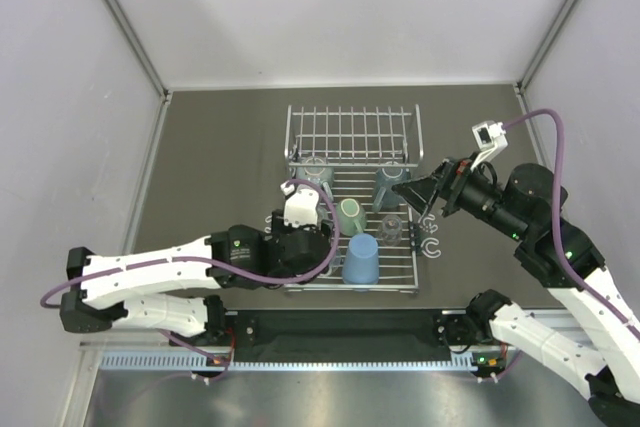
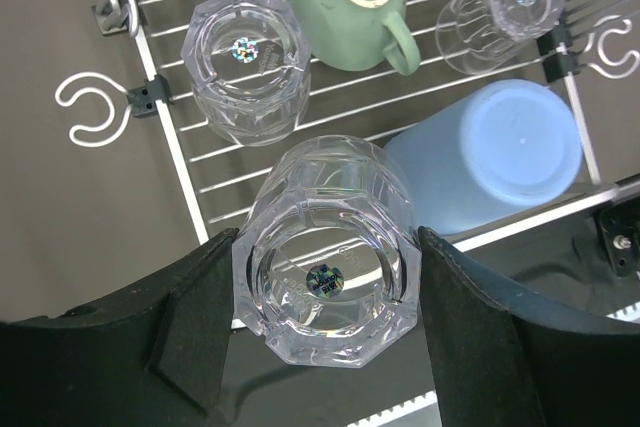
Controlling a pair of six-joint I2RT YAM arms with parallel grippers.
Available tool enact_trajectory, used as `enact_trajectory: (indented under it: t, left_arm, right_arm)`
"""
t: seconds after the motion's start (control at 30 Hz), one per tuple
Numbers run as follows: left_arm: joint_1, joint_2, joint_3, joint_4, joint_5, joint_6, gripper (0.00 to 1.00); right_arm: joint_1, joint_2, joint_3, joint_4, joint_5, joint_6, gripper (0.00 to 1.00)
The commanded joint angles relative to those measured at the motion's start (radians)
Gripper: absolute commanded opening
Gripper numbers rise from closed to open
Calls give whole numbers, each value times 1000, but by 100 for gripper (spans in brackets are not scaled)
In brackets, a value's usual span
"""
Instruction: Load the cups into the dish rack
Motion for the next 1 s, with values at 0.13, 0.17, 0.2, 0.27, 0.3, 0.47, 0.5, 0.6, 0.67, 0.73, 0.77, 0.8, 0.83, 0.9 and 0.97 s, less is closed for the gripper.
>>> enact_trajectory:
  t: [0.13,0.17,0.2,0.27,0.3,0.47,0.5,0.6,0.67,0.73,0.77,0.8,0.83,0.9,0.97]
  left_arm:
    - [27,12,-39,48,0,12,0]
    - [30,7,-46,69,0,14,0]
    - [31,0,-51,79,2,20,0]
    - [45,0,-62,88,14,25,0]
    - [54,4,-62,92,18,29,0]
    - [66,20,-74,105,25,37,0]
    - [71,21,-79,109,28,40,0]
    - [80,18,-97,129,37,48,0]
    - [88,20,-102,139,45,51,0]
    - [94,21,-109,140,49,51,0]
    - [96,24,-109,140,49,52,0]
    - [99,24,-112,140,49,52,0]
    - [100,24,-115,142,52,54,0]
    - [108,27,-121,152,58,58,0]
    - [112,36,-125,162,68,66,0]
  right_arm:
    - [13,0,43,10,14,-25,95]
    - [11,-3,41,10,15,-25,95]
    - [11,-3,36,8,17,-26,95]
    - [13,-4,35,10,20,-26,95]
    - [13,-4,33,8,18,-28,95]
    - [13,0,26,10,23,-26,95]
    - [13,0,24,8,23,-26,95]
    - [13,3,18,10,23,-28,95]
    - [11,3,17,10,26,-26,95]
    - [13,5,16,8,28,-28,95]
    - [13,5,16,10,28,-28,95]
    - [11,7,15,8,28,-29,95]
    - [13,8,15,10,29,-29,95]
    - [11,8,12,10,32,-29,95]
    - [13,13,9,10,32,-29,95]
